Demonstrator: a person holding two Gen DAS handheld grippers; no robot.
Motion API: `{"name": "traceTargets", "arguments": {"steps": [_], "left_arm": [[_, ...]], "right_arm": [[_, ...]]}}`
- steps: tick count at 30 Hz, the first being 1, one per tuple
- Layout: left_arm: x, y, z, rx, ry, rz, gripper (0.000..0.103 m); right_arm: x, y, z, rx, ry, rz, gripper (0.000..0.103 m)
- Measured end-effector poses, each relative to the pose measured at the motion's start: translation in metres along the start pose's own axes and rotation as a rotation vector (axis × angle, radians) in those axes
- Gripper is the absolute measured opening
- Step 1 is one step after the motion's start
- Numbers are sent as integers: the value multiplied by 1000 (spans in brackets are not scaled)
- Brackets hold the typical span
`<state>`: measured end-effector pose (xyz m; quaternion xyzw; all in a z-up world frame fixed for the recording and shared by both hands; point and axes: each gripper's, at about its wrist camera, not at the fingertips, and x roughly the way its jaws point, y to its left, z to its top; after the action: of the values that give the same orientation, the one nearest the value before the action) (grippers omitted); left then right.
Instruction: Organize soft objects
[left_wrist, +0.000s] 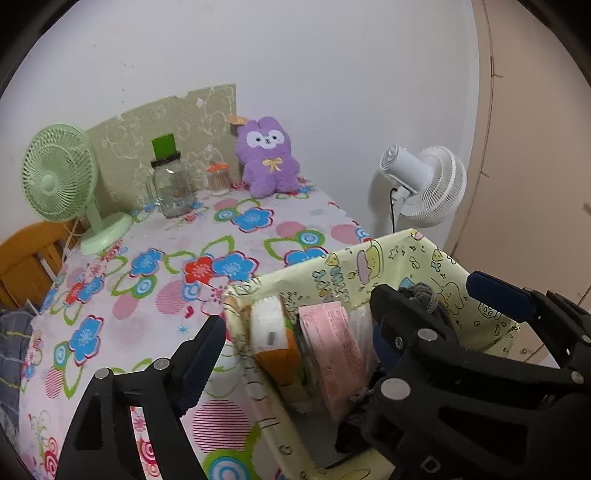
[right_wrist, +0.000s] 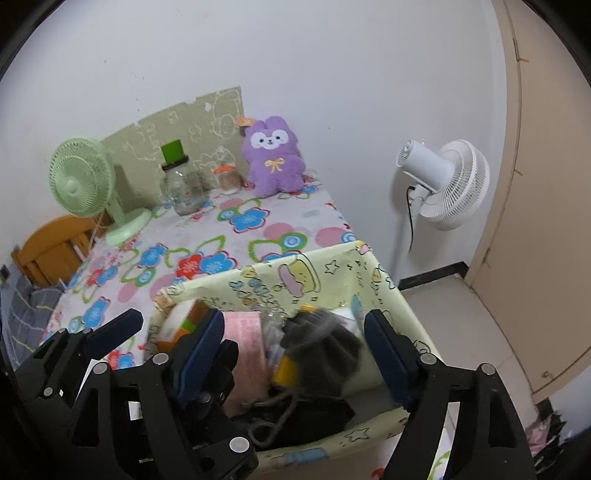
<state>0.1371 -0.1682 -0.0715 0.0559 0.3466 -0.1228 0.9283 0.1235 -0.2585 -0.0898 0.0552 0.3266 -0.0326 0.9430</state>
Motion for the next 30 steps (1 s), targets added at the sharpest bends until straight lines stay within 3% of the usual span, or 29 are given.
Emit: {"name": "traceTargets", "arguments": {"steps": [30], "left_arm": [[-72, 98, -28, -129, -89, 148, 102]], "right_arm": [[-43, 98, -6, -118, -81, 58, 93]]}}
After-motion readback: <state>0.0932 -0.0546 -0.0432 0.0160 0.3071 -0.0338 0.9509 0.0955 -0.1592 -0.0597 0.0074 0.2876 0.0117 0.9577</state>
